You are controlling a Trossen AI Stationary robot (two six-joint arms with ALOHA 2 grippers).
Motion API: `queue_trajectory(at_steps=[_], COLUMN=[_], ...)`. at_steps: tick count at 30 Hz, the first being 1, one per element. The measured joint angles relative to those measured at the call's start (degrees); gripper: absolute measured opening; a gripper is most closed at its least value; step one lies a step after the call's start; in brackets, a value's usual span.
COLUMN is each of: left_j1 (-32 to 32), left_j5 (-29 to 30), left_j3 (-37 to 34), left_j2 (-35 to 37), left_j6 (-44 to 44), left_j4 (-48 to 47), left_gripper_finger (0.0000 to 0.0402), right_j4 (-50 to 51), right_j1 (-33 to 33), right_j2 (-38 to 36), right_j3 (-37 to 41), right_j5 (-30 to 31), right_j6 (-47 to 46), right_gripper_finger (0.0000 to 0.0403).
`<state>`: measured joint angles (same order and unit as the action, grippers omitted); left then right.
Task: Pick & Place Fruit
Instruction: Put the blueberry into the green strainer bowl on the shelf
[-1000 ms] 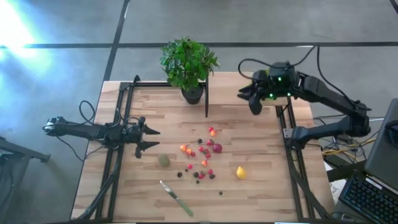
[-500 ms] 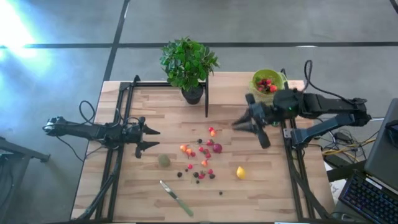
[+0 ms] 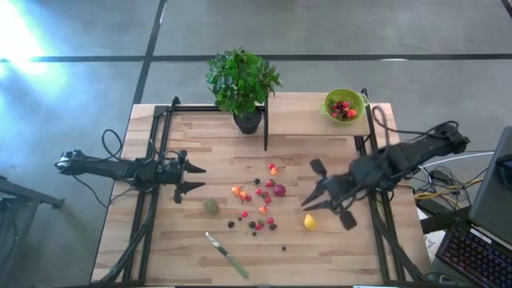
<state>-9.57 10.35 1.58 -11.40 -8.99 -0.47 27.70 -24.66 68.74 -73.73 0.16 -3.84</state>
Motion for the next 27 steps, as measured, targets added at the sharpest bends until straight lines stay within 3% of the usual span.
queue_trajectory(at_steps=[21, 27], left_j1=[0.01, 0.01], left_j5=[0.0, 0.0], left_j3=[0.0, 0.0], left_j2=[0.0, 0.0], left_j6=[0.0, 0.0], left_j4=[0.0, 0.0], left_gripper_finger=[0.0229, 0.0229], right_j4=[0.33, -0.98], right_j1=[-7.97, -11.31], right_j2=[19.46, 24.62], right_j3=[-0.04, -0.04], right_j5=[-0.14, -0.13], right_j6=[-5.14, -1.33], right_gripper_finger=[0.0017, 0.0009])
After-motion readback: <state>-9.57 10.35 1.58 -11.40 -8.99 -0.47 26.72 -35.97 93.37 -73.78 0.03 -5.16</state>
